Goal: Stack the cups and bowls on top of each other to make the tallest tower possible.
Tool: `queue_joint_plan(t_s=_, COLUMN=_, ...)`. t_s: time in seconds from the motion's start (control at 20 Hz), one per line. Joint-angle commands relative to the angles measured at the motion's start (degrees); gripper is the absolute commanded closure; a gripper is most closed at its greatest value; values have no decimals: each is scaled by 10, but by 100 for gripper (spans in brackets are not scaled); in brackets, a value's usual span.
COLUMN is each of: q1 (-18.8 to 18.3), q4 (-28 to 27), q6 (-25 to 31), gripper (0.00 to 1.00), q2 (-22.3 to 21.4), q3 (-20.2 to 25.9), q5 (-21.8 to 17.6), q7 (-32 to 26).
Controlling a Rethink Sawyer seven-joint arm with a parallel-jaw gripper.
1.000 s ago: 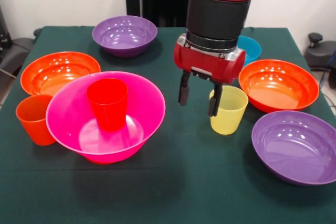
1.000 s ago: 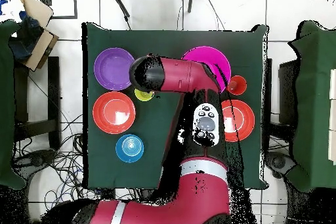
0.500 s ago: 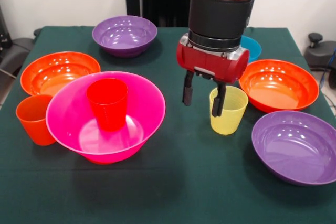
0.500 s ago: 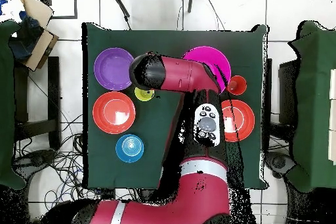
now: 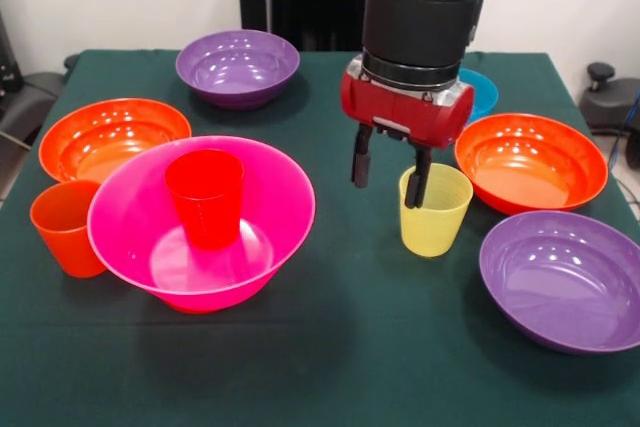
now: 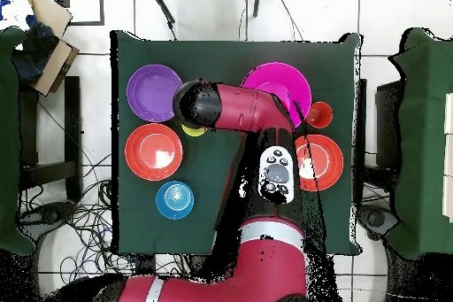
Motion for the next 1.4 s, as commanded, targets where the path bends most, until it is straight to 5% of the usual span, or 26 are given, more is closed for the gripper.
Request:
queue_joint_plan(t_s=0.05, q1=2, q4=82, q6=33, gripper=0, q2=-10, q3=31, q5=11, q7=55)
queue_joint_plan(t_s=0.4, q1=-17, q4=140, q6=-16, gripper=0, q2=-15, q3=64, q5=30, q7=58)
queue_joint_plan(t_s=0.7, q1=2, q4=164, q6=-52, gripper=0, q2=-13, q3=50, q5=43, q7=87)
queue_joint_plan(t_s=1.4, q1=30, q4=170, q6=-159, gripper=0, q2=22, q3=42, q5=72, q7=118)
